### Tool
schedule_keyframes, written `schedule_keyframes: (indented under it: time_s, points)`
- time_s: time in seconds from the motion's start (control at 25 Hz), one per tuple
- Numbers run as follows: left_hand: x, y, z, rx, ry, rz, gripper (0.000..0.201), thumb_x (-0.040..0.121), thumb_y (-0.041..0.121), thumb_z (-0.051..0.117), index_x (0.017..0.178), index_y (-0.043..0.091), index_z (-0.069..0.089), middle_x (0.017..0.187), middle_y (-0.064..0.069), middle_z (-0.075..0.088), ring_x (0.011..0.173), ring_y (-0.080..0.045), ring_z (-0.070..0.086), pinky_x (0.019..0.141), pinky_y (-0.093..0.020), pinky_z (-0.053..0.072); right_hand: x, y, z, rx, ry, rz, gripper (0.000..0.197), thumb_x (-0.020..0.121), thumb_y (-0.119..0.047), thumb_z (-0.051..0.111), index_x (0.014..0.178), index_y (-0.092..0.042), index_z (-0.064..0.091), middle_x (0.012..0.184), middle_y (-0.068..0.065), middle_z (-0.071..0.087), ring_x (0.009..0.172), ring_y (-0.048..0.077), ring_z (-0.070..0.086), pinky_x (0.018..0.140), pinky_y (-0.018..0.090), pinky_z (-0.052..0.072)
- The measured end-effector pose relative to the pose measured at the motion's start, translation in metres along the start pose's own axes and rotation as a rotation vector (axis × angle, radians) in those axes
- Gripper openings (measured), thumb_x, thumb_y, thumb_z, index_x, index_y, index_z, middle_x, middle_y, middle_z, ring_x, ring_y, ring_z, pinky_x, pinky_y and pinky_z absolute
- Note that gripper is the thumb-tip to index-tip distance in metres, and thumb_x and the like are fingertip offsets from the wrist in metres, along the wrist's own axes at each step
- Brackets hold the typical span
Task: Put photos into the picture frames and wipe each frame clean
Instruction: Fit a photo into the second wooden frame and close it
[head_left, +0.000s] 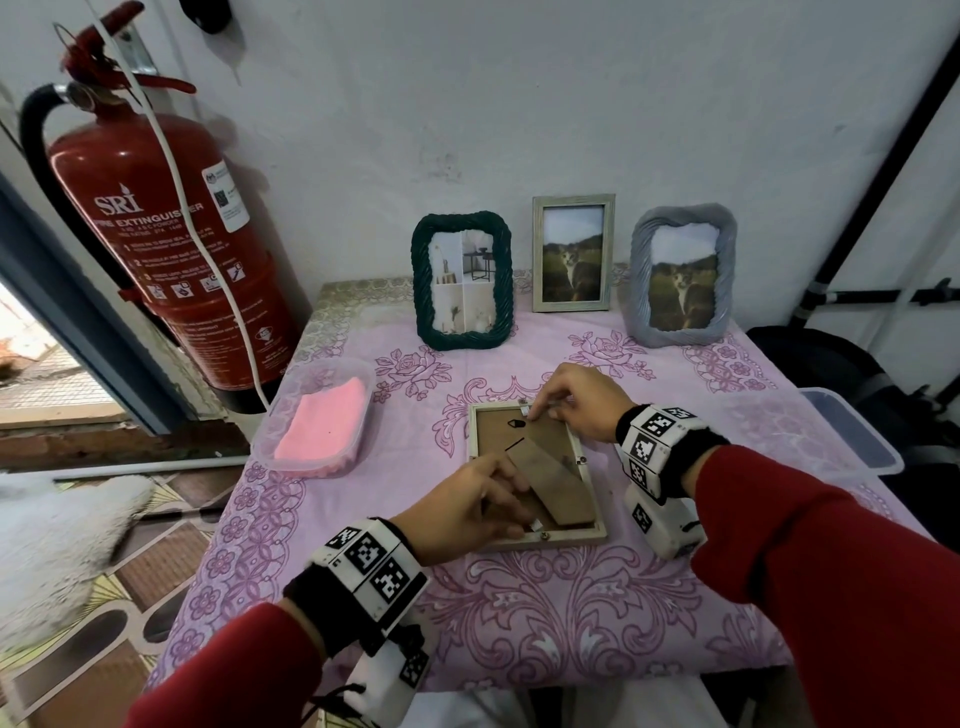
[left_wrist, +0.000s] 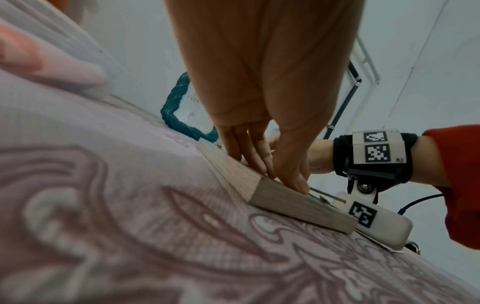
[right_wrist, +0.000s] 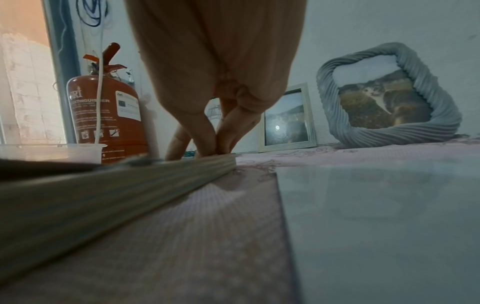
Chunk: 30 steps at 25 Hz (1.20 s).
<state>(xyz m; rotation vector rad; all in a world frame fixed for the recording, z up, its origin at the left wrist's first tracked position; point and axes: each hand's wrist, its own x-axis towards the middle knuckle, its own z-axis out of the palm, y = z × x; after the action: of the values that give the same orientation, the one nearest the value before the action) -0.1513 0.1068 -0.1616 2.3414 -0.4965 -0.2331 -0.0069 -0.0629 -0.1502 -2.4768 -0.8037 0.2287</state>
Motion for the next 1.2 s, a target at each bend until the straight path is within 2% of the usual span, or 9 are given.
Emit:
schedule_keyframes:
  time_s: [0.12, 0.2, 0.36, 0.6, 0.76, 0.92, 1.04, 1.2]
  points:
    - [0.0001, 0.001, 0.0031, 0.025, -0.005, 0.016, 0.027, 0.081, 0.004, 0.067, 0.108, 0.006, 0.07, 0.118, -0.008, 0.047, 0.112, -0.014, 0.046, 0.098, -0.02, 0.041, 0.0014, 0.0002, 0.0006, 0.0, 0.012, 0.061, 0.022, 0.083, 0.001, 0.062, 0.091, -0.016, 0.072, 0.107, 0.0, 0.063, 0.106, 0.019, 0.057, 0.093, 0.037, 0.048]
    - [0.0002, 0.001, 0.002, -0.001, 0.034, -0.028, 0.027, 0.078, 0.007, 0.071, 0.106, 0.009, 0.071, 0.117, -0.005, 0.051, 0.111, -0.013, 0.048, 0.098, -0.019, 0.041, 0.0015, 0.0012, 0.0013, -0.001, 0.01, 0.07, 0.023, 0.083, 0.001, 0.062, 0.095, -0.016, 0.072, 0.111, 0.002, 0.063, 0.108, 0.019, 0.056, 0.094, 0.036, 0.047]
    - [-0.0014, 0.0024, 0.0001, -0.045, 0.093, -0.08, 0.02, 0.074, 0.011, 0.076, 0.093, 0.011, 0.076, 0.112, -0.003, 0.056, 0.106, -0.014, 0.053, 0.094, -0.026, 0.044, -0.0006, 0.0005, 0.0016, 0.01, 0.02, 0.05, 0.024, 0.084, 0.001, 0.061, 0.093, -0.017, 0.074, 0.108, 0.0, 0.061, 0.106, 0.019, 0.057, 0.092, 0.034, 0.048]
    - [-0.0018, 0.004, 0.002, -0.107, 0.052, -0.047, 0.017, 0.078, 0.002, 0.071, 0.093, -0.003, 0.073, 0.116, -0.013, 0.051, 0.11, -0.023, 0.051, 0.096, -0.03, 0.044, -0.0011, 0.0008, 0.0005, 0.016, 0.02, 0.038, 0.025, 0.083, 0.003, 0.061, 0.092, -0.016, 0.074, 0.103, -0.002, 0.06, 0.104, 0.019, 0.057, 0.091, 0.035, 0.048]
    - [-0.0014, 0.0018, 0.0035, -0.105, 0.043, -0.005, 0.016, 0.079, 0.0, 0.069, 0.093, -0.006, 0.072, 0.115, -0.012, 0.047, 0.111, -0.024, 0.048, 0.097, -0.022, 0.042, -0.0007, 0.0016, 0.0022, 0.0, 0.029, 0.032, 0.026, 0.084, 0.003, 0.06, 0.092, -0.017, 0.074, 0.103, -0.001, 0.058, 0.104, 0.019, 0.057, 0.091, 0.036, 0.048]
    - [-0.0002, 0.0, 0.0051, -0.086, 0.035, 0.019, 0.016, 0.08, 0.001, 0.068, 0.094, -0.006, 0.072, 0.119, -0.016, 0.047, 0.111, -0.022, 0.048, 0.097, -0.017, 0.041, -0.0008, 0.0017, 0.0022, -0.022, 0.024, 0.018, 0.026, 0.084, 0.002, 0.06, 0.093, -0.018, 0.074, 0.106, 0.0, 0.059, 0.105, 0.02, 0.056, 0.089, 0.035, 0.048]
    - [-0.0002, -0.0029, 0.005, -0.093, 0.034, 0.018, 0.016, 0.081, 0.002, 0.068, 0.095, -0.004, 0.072, 0.12, -0.016, 0.047, 0.112, -0.021, 0.048, 0.099, -0.019, 0.041, -0.0016, 0.0017, 0.0021, -0.035, 0.013, 0.02, 0.026, 0.085, 0.001, 0.059, 0.095, -0.018, 0.073, 0.108, 0.002, 0.058, 0.105, 0.02, 0.055, 0.088, 0.032, 0.046]
    - [-0.003, -0.0034, -0.0002, 0.006, 0.045, -0.012, 0.023, 0.079, 0.012, 0.071, 0.101, 0.007, 0.073, 0.117, -0.009, 0.051, 0.111, -0.016, 0.049, 0.099, -0.026, 0.041, -0.0064, 0.0011, 0.0015, -0.037, -0.028, -0.007, 0.03, 0.085, 0.003, 0.056, 0.103, -0.015, 0.071, 0.113, 0.008, 0.056, 0.107, 0.022, 0.054, 0.088, 0.027, 0.042]
